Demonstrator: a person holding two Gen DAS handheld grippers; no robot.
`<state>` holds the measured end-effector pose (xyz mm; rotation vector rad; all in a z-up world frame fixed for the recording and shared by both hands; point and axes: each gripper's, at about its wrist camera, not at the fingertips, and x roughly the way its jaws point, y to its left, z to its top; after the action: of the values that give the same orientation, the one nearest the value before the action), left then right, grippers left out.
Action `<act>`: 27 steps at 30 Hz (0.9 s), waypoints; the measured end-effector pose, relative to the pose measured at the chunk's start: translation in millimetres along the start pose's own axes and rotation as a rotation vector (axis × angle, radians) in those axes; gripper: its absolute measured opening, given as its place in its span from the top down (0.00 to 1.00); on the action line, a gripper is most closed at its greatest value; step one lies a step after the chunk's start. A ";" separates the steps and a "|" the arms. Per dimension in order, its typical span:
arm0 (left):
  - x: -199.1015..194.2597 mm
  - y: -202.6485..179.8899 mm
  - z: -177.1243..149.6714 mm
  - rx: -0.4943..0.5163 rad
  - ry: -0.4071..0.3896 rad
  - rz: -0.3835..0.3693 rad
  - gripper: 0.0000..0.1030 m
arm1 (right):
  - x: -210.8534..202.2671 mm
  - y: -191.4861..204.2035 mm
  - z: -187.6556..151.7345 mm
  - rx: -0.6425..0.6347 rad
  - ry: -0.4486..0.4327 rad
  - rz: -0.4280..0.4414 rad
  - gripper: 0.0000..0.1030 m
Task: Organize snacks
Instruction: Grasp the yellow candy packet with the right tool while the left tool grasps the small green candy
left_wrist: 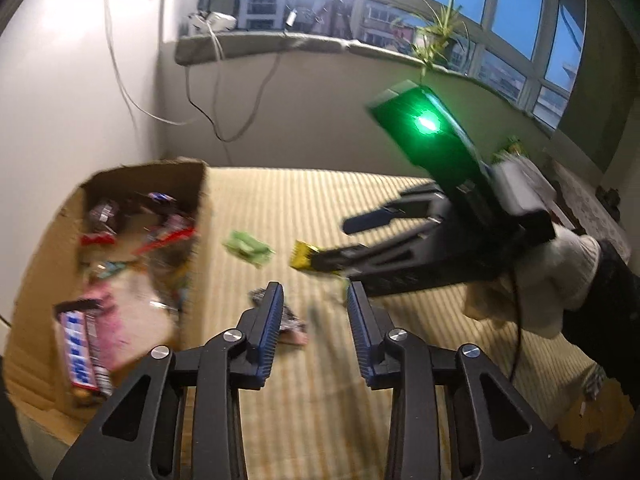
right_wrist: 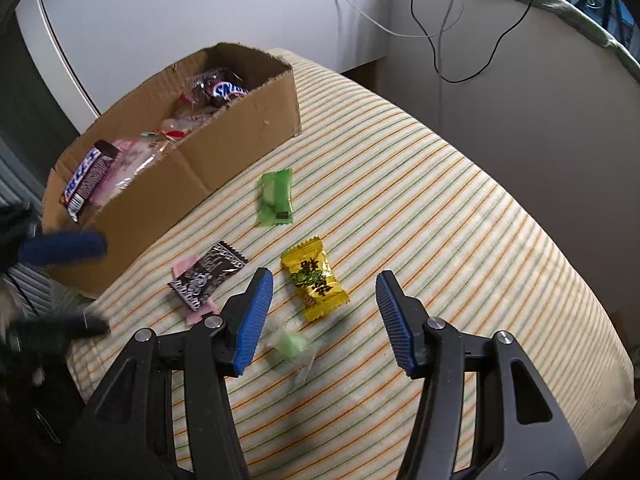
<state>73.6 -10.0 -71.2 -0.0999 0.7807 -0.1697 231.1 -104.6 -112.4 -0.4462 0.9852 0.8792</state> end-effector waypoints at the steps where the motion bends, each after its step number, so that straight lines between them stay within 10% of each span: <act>1: 1.9 -3.2 -1.0 -0.001 0.005 -0.005 0.70 | 3.7 -0.6 0.8 -0.004 0.006 0.004 0.46; 14: 33.4 -18.8 -7.6 -0.015 0.062 -0.042 0.74 | 23.5 4.0 8.4 -0.085 0.018 0.000 0.49; 20: 43.6 -23.6 -8.2 -0.014 0.079 -0.035 0.74 | 26.1 -1.6 12.7 -0.068 0.019 -0.031 0.74; 27: 62.2 -32.3 -5.2 0.023 0.102 -0.028 0.71 | 18.3 -17.3 4.9 -0.022 0.018 -0.044 0.75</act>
<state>109.6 -53.6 -112.9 -0.0811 0.8792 -0.2115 252.5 -103.6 -126.6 -0.4940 0.9793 0.8482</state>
